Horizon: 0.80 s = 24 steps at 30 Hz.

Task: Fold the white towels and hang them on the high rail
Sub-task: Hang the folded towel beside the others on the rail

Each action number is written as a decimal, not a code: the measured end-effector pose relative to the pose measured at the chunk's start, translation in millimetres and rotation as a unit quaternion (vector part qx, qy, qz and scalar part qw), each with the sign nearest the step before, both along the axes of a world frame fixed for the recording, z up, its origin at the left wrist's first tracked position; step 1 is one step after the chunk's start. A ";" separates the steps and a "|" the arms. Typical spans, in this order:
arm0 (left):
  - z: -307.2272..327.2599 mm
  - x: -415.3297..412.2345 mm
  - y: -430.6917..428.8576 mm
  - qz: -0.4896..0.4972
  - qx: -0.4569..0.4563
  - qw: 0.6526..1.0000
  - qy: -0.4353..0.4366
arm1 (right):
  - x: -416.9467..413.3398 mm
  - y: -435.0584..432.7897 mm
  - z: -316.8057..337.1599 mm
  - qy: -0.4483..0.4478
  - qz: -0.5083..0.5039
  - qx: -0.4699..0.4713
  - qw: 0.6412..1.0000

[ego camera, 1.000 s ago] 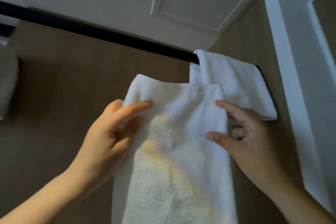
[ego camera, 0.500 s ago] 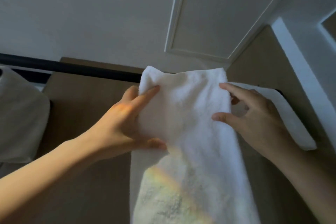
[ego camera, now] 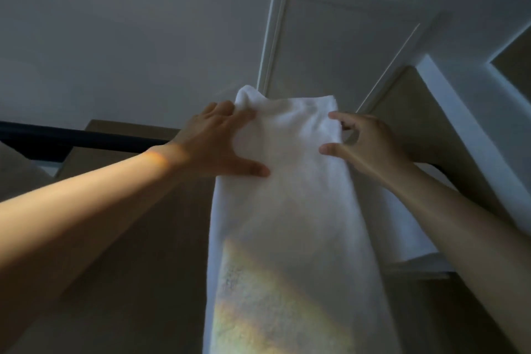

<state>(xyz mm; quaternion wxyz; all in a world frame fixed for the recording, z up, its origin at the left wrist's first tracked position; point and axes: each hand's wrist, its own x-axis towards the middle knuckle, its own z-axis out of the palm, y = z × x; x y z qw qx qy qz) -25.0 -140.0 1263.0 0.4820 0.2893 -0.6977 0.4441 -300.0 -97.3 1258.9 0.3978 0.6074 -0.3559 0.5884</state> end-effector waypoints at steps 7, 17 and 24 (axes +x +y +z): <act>5.0 -11.7 -22.5 0.056 0.080 0.994 0.052 | 4.2 -30.2 5.5 0.002 -0.121 0.166 0.979; 8.9 -16.8 -33.7 0.089 0.008 0.992 0.085 | 23.2 -33.7 -25.7 0.107 -0.077 0.037 0.991; -23.2 -17.3 -28.9 0.024 -0.027 0.992 0.124 | 35.2 -37.0 -13.7 0.085 -0.178 0.054 0.979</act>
